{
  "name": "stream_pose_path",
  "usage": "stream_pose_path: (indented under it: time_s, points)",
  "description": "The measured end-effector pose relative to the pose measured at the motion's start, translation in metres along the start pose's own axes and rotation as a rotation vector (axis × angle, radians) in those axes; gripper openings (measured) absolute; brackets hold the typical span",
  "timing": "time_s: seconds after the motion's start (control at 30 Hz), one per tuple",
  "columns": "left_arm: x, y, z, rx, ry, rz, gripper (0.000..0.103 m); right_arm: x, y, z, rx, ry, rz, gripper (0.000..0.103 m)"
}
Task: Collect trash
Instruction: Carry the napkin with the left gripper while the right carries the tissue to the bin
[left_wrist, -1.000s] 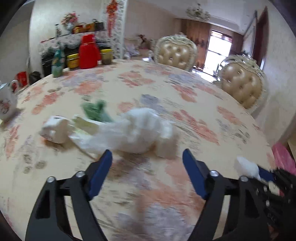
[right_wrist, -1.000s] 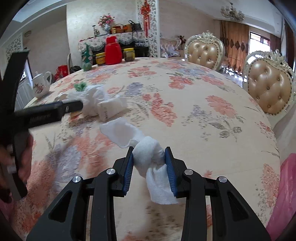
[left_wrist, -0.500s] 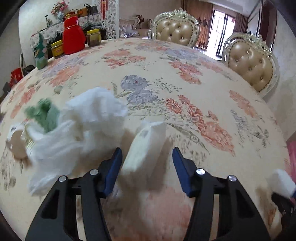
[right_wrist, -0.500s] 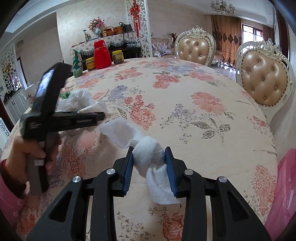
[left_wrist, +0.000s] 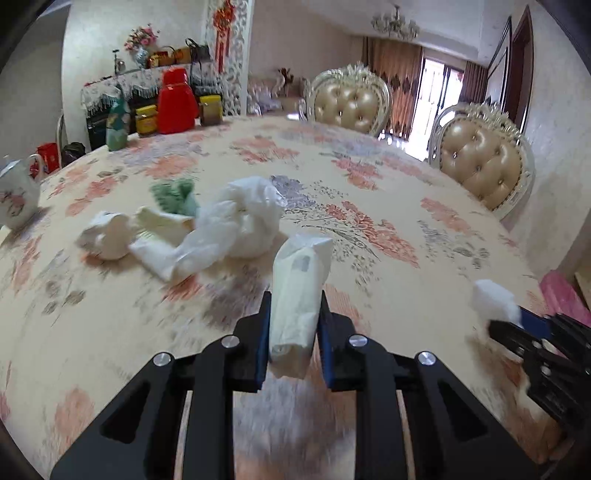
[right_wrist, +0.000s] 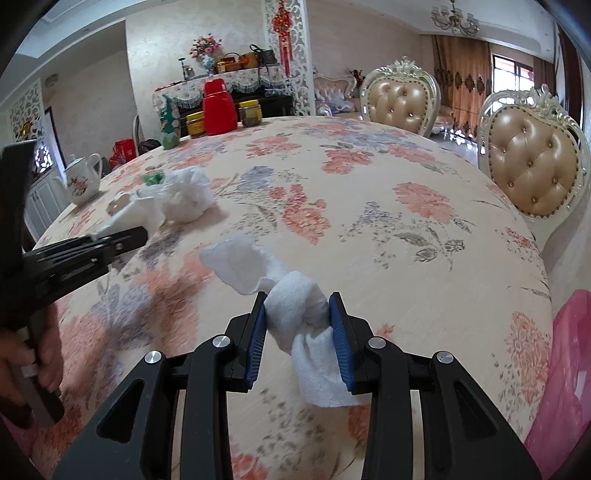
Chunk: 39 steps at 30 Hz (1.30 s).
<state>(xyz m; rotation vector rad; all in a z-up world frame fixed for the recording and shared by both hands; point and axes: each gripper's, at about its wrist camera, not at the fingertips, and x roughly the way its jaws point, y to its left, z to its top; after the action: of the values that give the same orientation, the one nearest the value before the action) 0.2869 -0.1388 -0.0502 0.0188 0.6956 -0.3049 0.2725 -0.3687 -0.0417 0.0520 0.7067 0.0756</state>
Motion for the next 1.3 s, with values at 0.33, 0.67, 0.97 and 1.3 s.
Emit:
stream_pose_path:
  time_s: [0.33, 0.67, 0.97, 1.3]
  points:
    - [-0.074, -0.024, -0.045, 0.054, -0.118, -0.017, 0.022, -0.043, 0.016, -0.016, -0.009, -0.072, 0.020, 0.034]
    - [-0.098, -0.071, -0.059, 0.130, -0.171, -0.078, 0.023, -0.090, -0.008, -0.034, 0.036, -0.141, -0.025, 0.034]
    - [-0.095, -0.135, -0.052, 0.226, -0.186, -0.189, 0.024, -0.130, -0.066, -0.053, 0.114, -0.183, -0.121, 0.034]
    - [-0.076, -0.236, -0.043, 0.351, -0.161, -0.376, 0.025, -0.169, -0.157, -0.088, 0.272, -0.202, -0.295, 0.034]
